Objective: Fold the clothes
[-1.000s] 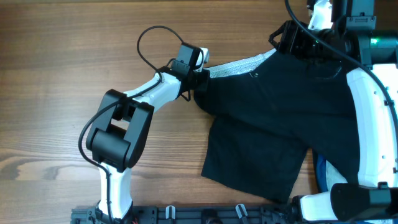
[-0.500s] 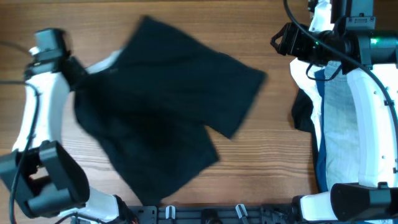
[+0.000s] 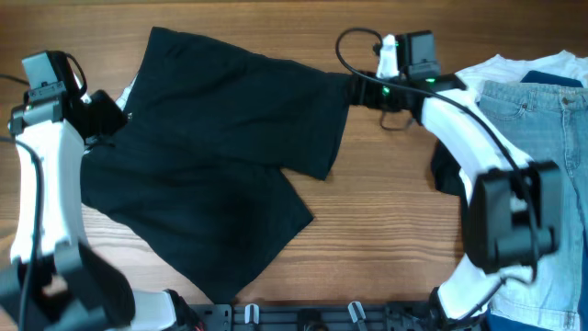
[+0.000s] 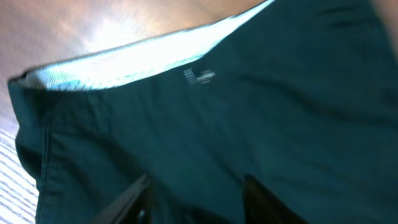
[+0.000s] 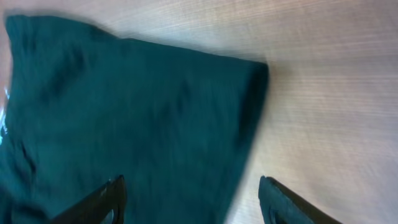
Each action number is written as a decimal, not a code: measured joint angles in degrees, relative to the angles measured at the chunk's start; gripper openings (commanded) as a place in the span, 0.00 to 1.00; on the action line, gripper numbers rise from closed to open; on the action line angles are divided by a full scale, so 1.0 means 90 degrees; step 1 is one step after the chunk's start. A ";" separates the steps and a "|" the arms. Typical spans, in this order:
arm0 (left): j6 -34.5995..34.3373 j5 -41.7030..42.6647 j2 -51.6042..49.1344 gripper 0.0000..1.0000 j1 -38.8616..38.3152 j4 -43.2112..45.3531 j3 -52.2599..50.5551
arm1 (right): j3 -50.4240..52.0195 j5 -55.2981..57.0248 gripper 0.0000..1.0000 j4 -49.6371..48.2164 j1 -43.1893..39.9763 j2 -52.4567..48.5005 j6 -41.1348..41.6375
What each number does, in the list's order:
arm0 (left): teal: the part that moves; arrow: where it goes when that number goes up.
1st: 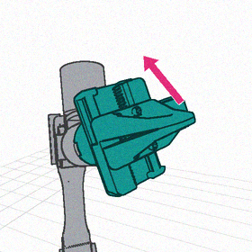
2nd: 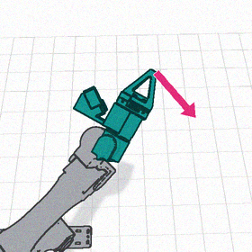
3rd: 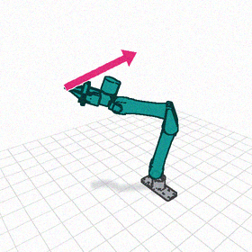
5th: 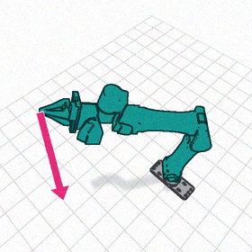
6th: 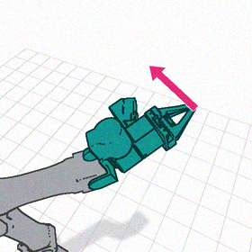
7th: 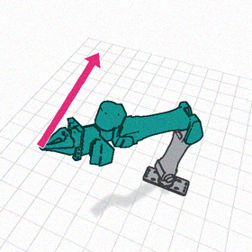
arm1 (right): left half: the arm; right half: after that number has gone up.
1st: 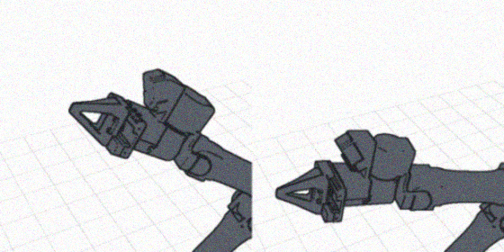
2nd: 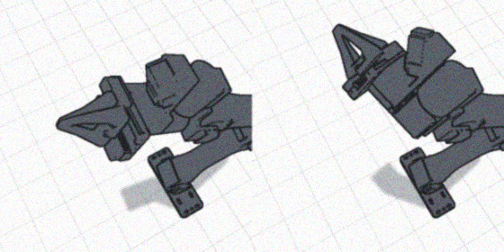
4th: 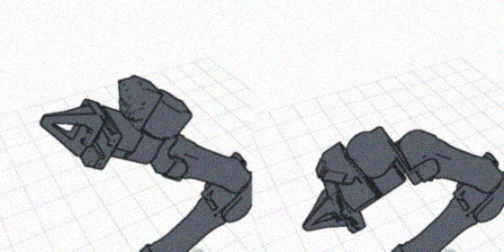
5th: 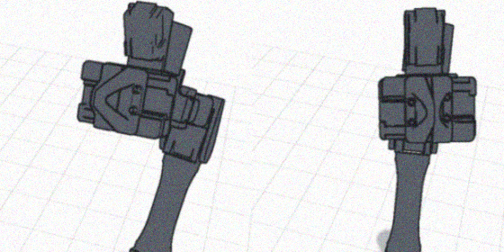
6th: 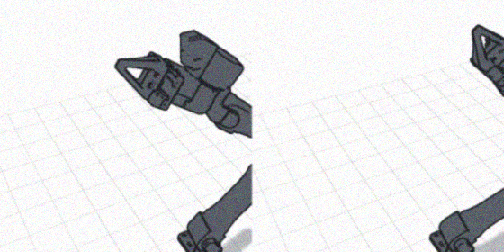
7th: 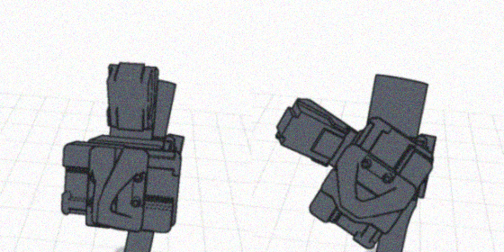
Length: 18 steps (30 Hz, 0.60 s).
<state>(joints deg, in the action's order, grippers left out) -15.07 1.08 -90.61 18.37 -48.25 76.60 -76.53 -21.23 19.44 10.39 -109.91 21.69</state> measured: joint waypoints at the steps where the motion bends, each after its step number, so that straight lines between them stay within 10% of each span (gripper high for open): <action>1: 0.0034 0.0039 0.0311 0.68 -0.0107 -0.0012 -0.0005 | -0.0002 -0.0029 0.66 -0.0384 0.0002 -0.0233 0.0260; 7: 0.0095 0.0165 0.2106 0.78 -0.0784 -0.0022 -0.0007 | 0.0000 -0.0165 0.61 -0.1591 -0.0032 -0.1292 0.1188; 11: 0.0097 0.0206 0.2640 0.78 -0.1061 -0.0029 -0.0007 | 0.0005 -0.0418 0.05 -0.2142 -0.0039 -0.1423 0.1387; 18: 0.0095 0.0206 0.2686 0.78 -0.1127 -0.0124 -0.0007 | 0.0005 -0.0816 0.04 -0.2589 -0.0391 -0.1404 0.1751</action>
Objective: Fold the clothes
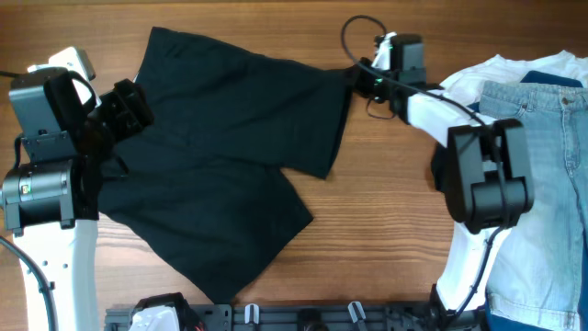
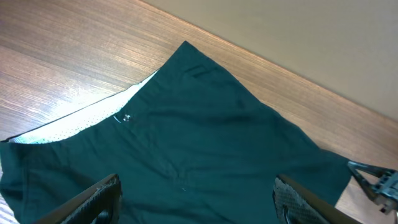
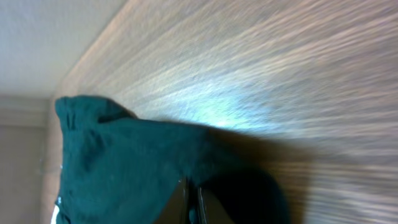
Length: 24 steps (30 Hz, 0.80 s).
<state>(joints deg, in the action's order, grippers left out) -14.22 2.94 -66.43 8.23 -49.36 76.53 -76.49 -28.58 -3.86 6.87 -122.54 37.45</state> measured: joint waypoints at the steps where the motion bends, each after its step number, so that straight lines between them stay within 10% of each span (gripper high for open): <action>1: 0.0000 0.0000 0.0000 0.78 0.0000 0.0000 -0.0002 | -0.0002 -0.0049 0.04 0.0000 -0.0141 0.0012 -0.0005; 3: 0.0000 0.0000 0.0000 0.78 0.0000 0.0000 -0.0002 | -0.0034 -0.0163 0.05 0.0002 -0.0554 0.0097 -0.0022; 5: 0.0000 0.0000 0.0000 0.79 0.0000 0.0000 -0.0002 | -0.0126 -0.0289 0.59 0.0002 -0.1022 0.0223 -0.0024; 14: 0.0000 0.0000 -0.0034 0.84 0.0000 -0.0017 -0.0002 | -0.0311 -0.1253 0.59 0.3687 -0.1957 0.0736 -0.1540; 18: 0.0002 0.0000 -0.0204 0.85 0.0000 -0.0083 -0.0002 | -0.0325 -0.1071 0.53 0.6572 -0.1275 0.1268 -0.2968; 24: 0.0029 0.0000 -0.0551 0.86 0.0000 -0.0090 -0.0002 | 0.0260 -0.0338 0.52 0.7164 0.0580 0.1336 -0.3837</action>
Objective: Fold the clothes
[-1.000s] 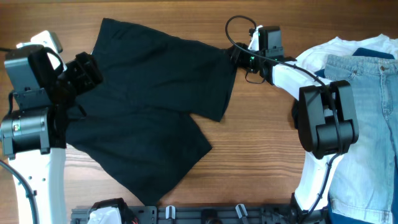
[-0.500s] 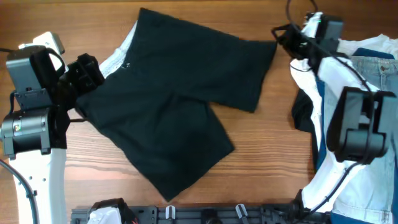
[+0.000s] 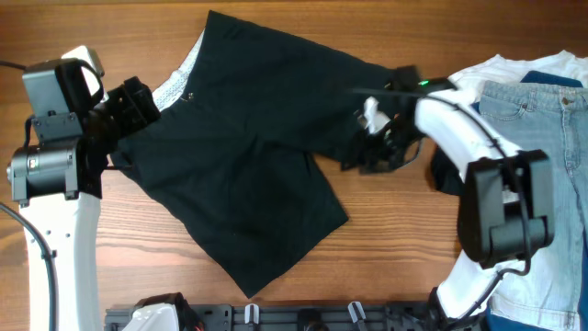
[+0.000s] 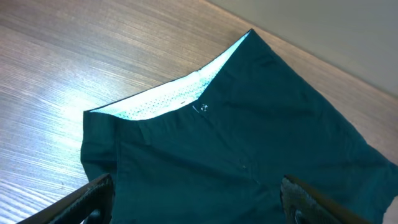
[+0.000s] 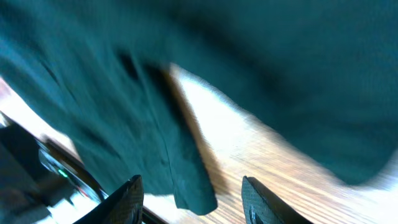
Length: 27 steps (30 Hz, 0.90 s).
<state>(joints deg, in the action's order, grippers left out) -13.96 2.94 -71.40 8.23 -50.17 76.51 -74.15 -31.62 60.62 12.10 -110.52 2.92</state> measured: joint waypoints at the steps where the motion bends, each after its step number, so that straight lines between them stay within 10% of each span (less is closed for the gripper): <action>1: 0.0019 0.0000 -0.0034 0.86 0.0000 0.0000 0.0000 | 0.0185 0.0114 0.52 -0.0049 0.0255 0.0002 -0.0002; 7: 0.0068 -0.0002 -0.0090 0.88 0.0000 0.0005 0.0000 | 0.0818 0.0357 0.51 -0.0109 0.1059 0.0000 -0.0194; 11: 0.0187 0.0000 -0.0090 0.88 0.0000 0.0022 0.0000 | 0.1129 0.0447 0.04 -0.0262 0.1763 0.0002 -0.0175; 19: 0.0216 -0.0002 -0.0090 0.89 0.0000 0.0114 0.0000 | 0.1202 0.2268 0.04 0.0153 0.1413 0.0359 0.1406; 22: 0.0233 -0.0002 -0.0092 0.89 0.0000 0.0153 0.0000 | 0.1205 0.2929 0.51 0.0559 0.0884 0.1078 0.2050; 27: 0.0248 0.0000 -0.0393 0.88 0.0000 -0.0078 0.0000 | 0.1205 0.3626 0.59 0.1027 0.0155 0.1945 0.2705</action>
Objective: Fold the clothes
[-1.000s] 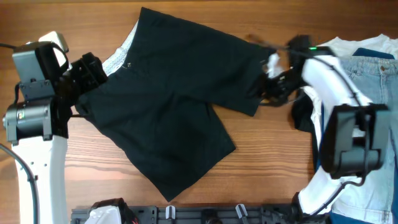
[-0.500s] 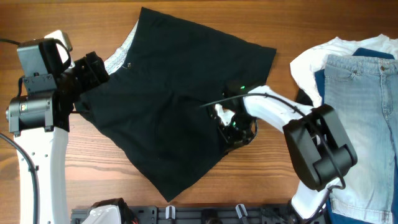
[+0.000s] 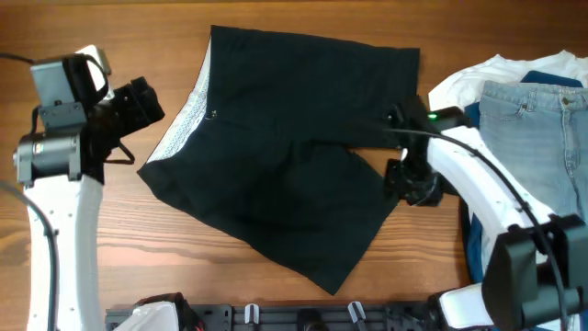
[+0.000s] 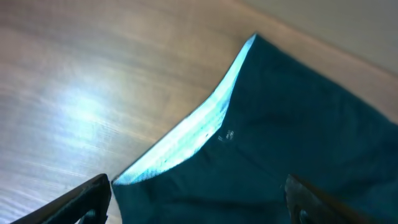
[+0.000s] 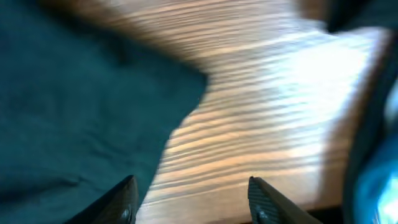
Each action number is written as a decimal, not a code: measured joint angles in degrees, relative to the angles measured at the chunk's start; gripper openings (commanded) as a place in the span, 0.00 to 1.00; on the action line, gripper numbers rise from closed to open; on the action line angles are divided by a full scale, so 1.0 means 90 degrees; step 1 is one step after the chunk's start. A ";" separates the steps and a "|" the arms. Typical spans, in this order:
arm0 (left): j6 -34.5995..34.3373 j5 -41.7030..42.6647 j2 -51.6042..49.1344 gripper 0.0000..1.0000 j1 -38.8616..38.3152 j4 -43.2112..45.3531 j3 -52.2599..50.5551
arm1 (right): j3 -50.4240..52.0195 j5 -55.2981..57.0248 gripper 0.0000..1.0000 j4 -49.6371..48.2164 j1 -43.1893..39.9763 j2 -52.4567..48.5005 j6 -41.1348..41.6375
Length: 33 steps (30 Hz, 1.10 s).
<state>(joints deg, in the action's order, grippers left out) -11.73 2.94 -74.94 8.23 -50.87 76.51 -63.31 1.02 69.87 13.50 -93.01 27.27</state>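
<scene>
Black shorts (image 3: 285, 138) lie spread across the middle of the wooden table (image 3: 413, 271), one leg overlapping the other. Their waistband runs down the left side, its white lining (image 3: 184, 110) showing. My left gripper (image 3: 147, 103) hovers open just left of the waistband; the left wrist view shows the lining (image 4: 193, 137) and dark cloth (image 4: 298, 124) between its wide-apart fingers (image 4: 93, 194), which hold nothing. My right gripper (image 3: 412, 184) is open beside the lower leg's right edge. In its own view the gripper (image 5: 194, 202) is over bare wood, the shorts' edge (image 5: 74, 112) to its left.
A pile of other clothes lies at the right edge: light blue jeans (image 3: 542, 138) on a white garment (image 3: 487, 74), with something dark blue below (image 3: 473, 253). The right arm's links cross in front of that pile.
The shorts have shifted right and turned, so their top edge now runs level and the waistband slants down the left. My right gripper has moved off the leg onto bare wood to its right.
At first the shorts lay slanted at the left, with my right gripper open at the upper leg's hem and the left low over the waistband. Then the right was shut on the hem corner and the left stood higher. Later the shorts were further right, the right gripper open.
</scene>
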 measured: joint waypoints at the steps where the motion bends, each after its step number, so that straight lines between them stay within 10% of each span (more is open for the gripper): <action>1: 0.0012 0.0000 -0.0177 0.86 0.0000 -0.0104 0.0000 | 0.0000 0.0066 0.59 0.0000 -0.0136 0.0051 0.0090; 14: 0.2062 0.0665 -0.3735 0.62 -0.0622 0.0529 -0.0012 | -0.0306 -0.1625 0.63 -0.1464 -0.0891 0.0908 -0.0860; 33: 0.3269 0.1887 -0.4396 0.44 0.0002 0.0826 -0.0012 | -0.0306 -0.1780 0.63 -0.1491 -0.0891 0.0908 -0.0901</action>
<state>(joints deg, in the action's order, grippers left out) 17.69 19.92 -114.50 8.25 -43.44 76.40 -66.06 -15.00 56.45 5.48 -84.84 19.16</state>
